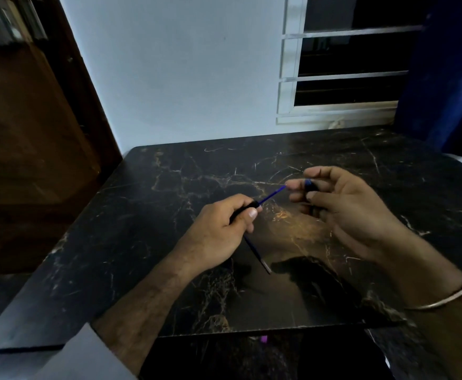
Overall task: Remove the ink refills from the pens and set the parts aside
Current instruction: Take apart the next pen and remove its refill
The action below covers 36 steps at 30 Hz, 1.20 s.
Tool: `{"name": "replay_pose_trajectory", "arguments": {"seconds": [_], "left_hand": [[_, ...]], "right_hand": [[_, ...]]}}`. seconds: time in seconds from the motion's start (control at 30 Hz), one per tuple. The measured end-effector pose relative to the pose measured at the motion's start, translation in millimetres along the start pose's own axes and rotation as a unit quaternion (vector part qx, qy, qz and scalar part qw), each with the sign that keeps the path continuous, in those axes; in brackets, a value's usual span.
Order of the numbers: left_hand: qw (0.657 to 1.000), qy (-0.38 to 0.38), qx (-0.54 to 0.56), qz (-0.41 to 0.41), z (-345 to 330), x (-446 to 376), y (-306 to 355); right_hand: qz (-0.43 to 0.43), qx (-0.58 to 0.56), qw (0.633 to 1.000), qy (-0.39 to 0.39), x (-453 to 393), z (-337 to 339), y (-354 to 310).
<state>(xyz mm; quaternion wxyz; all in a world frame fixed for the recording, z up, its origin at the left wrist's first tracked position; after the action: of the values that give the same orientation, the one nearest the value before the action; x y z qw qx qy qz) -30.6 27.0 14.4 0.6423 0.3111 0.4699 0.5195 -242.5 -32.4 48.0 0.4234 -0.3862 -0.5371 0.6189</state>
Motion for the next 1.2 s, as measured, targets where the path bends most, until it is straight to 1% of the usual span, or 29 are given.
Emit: {"name": "replay_pose_trajectory", "arguments": {"seconds": [0.1, 0.2, 0.23, 0.27, 0.3, 0.33, 0.37, 0.47, 0.67, 0.83, 1.03, 1.2], "left_hand": [[1.0, -0.003, -0.015, -0.011, -1.0, 0.6, 0.1], [0.999, -0.003, -0.027, -0.017, 0.5, 1.2, 0.6], [0.999, -0.001, -0.03, -0.02, 1.0, 1.4, 1.1], [0.999, 0.002, -0.035, -0.022, 1.5, 1.3, 1.8], [0.999, 0.005, -0.04, -0.024, 2.1, 1.3, 2.7], [0.999, 0.007, -0.046, -0.027, 2.7, 1.3, 3.6], [0.998, 0.01, -0.052, -0.03, 3.3, 1.3, 4.6], [0.997, 0.014, -0.069, -0.035, 3.2, 0.9, 8.0], [0.996, 0.007, -0.081, -0.038, 0.5, 1.9, 14.8], [0.994, 0.006, -0.097, -0.04, 2.2, 3.0, 17.4], [0.994, 0.01, -0.103, -0.026, 5.2, 4.5, 18.2], [0.994, -0.002, -0.108, -0.03, 1.2, 3.7, 21.3]], "right_hand": [[0.047, 0.054, 0.997, -0.002, 2.9, 6.2, -5.5], [0.072, 0.061, 0.996, 0.004, 5.0, 9.4, -7.5], [0.093, 0.109, 0.99, 0.021, 5.5, 10.7, -7.8], [0.128, 0.201, 0.97, 0.044, 5.3, 12.6, -8.3], [0.163, 0.306, 0.936, 0.062, 5.9, 13.5, -9.9], [0.189, 0.382, 0.902, 0.069, 6.5, 14.0, -11.4], [0.203, 0.414, 0.884, 0.07, 7.2, 14.2, -13.2], [0.216, 0.414, 0.882, 0.062, 8.3, 11.3, -13.6], [0.198, 0.416, 0.886, 0.046, 7.3, 5.3, -10.4], [0.196, 0.43, 0.881, 0.036, 8.0, 5.8, -10.4], [0.192, 0.423, 0.883, 0.062, 9.5, 16.3, -14.4], [0.199, 0.441, 0.875, 0.036, 9.2, 8.2, -11.8]]}}
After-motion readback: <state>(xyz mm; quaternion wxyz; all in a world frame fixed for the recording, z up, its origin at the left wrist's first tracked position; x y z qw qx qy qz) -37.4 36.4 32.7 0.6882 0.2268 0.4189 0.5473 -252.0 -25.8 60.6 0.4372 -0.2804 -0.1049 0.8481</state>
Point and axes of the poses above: each hand's wrist, its own x-axis away from the middle knuckle, its own z-axis out of the back of the hand, y = z × x, the point moved 1 cm from there along -x, towards the middle knuckle, and after that the axes turned 15 degrees about x, right-handed, at the moved point
